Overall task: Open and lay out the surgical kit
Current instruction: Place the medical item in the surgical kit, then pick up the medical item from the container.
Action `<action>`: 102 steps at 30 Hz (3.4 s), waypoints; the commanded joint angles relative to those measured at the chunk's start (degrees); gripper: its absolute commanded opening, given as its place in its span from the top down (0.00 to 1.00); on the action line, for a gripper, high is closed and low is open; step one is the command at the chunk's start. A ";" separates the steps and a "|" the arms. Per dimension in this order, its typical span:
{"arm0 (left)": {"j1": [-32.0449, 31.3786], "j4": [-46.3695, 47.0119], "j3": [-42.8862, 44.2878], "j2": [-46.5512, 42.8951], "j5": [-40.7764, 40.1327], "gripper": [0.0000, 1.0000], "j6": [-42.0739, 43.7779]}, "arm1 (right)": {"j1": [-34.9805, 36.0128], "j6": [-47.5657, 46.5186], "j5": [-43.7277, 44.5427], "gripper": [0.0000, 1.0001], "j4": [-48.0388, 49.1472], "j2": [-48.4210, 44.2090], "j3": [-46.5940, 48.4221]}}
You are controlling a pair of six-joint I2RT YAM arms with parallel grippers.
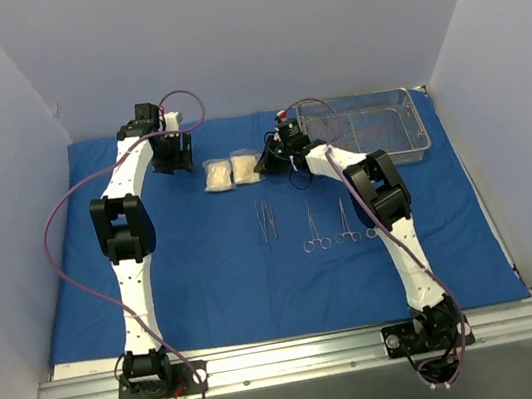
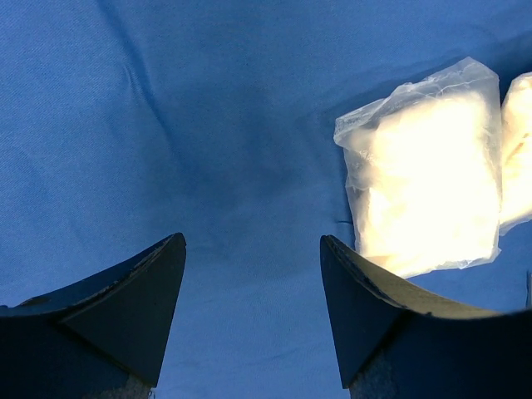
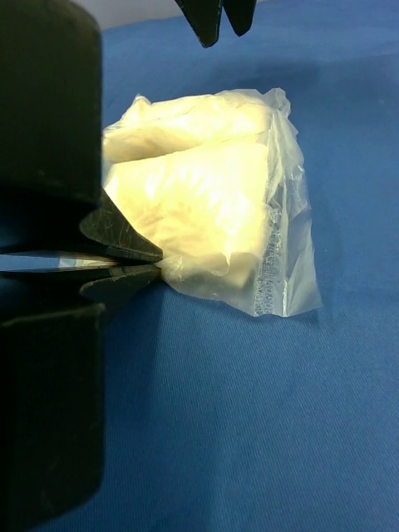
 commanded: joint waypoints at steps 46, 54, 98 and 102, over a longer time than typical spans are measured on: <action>0.95 -0.18 1.58 -3.72 -0.24 0.22 0.20 | -16.93 -26.68 16.57 0.76 -32.17 -0.93 27.28; 0.94 -1.24 2.63 -3.37 -0.15 0.21 0.46 | -17.29 -30.82 17.98 0.69 -30.08 5.07 32.22; 1.65 -1.68 2.99 -3.19 0.29 0.21 0.20 | -13.60 -35.56 24.66 1.00 -28.84 -0.55 24.75; 1.74 -1.68 3.34 -3.02 0.29 0.20 0.37 | -13.68 -35.21 24.21 1.00 -29.80 -1.78 23.78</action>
